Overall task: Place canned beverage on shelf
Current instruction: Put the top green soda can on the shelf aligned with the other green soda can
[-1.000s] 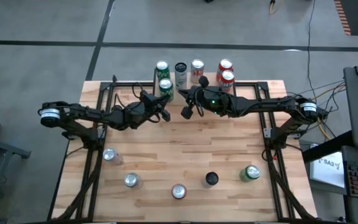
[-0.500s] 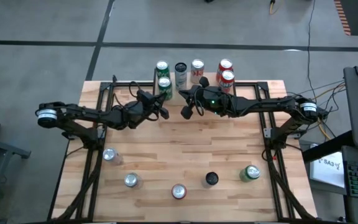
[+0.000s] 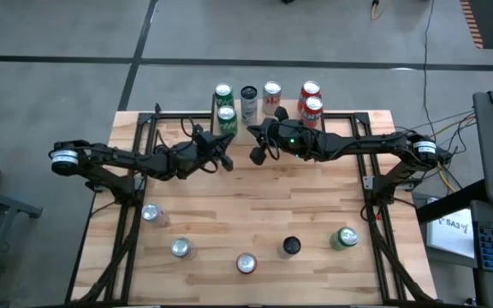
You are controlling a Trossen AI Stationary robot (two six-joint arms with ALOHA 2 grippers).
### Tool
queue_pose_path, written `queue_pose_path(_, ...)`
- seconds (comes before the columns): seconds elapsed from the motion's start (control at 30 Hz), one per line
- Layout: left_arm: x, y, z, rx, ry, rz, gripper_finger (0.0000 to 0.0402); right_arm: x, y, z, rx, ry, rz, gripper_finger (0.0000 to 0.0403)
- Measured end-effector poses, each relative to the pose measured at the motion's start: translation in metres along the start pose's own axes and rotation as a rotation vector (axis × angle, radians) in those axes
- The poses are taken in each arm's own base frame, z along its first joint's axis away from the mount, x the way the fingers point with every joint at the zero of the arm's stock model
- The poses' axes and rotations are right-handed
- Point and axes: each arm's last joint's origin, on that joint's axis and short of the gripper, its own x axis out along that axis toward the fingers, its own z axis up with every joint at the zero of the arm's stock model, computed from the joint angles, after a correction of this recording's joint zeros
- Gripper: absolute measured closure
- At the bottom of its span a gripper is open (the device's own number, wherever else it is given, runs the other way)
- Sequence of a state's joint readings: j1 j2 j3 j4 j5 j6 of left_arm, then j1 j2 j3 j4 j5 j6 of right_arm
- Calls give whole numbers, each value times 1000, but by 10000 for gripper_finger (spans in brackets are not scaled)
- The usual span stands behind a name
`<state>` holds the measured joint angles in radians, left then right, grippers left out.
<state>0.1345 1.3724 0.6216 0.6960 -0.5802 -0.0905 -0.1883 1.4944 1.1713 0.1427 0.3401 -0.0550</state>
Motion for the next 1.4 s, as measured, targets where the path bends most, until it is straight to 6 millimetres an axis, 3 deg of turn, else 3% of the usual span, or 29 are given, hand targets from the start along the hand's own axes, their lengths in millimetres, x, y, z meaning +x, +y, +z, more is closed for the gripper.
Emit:
queue_pose_path(0.27,4,-1,-5,-43,3,16,401,0,0,0,2,-1,0,390)
queue_pose_path(0.6,21,-11,-19,-6,27,45,401,0,0,-1,0,4,1,390)
queue_pose_path(0.93,38,-19,-20,40,23,140,401,0,0,-1,-3,14,1,390)
queue_pose_path(1.4,38,-15,-19,64,19,242,401,0,0,-3,-7,24,2,390)
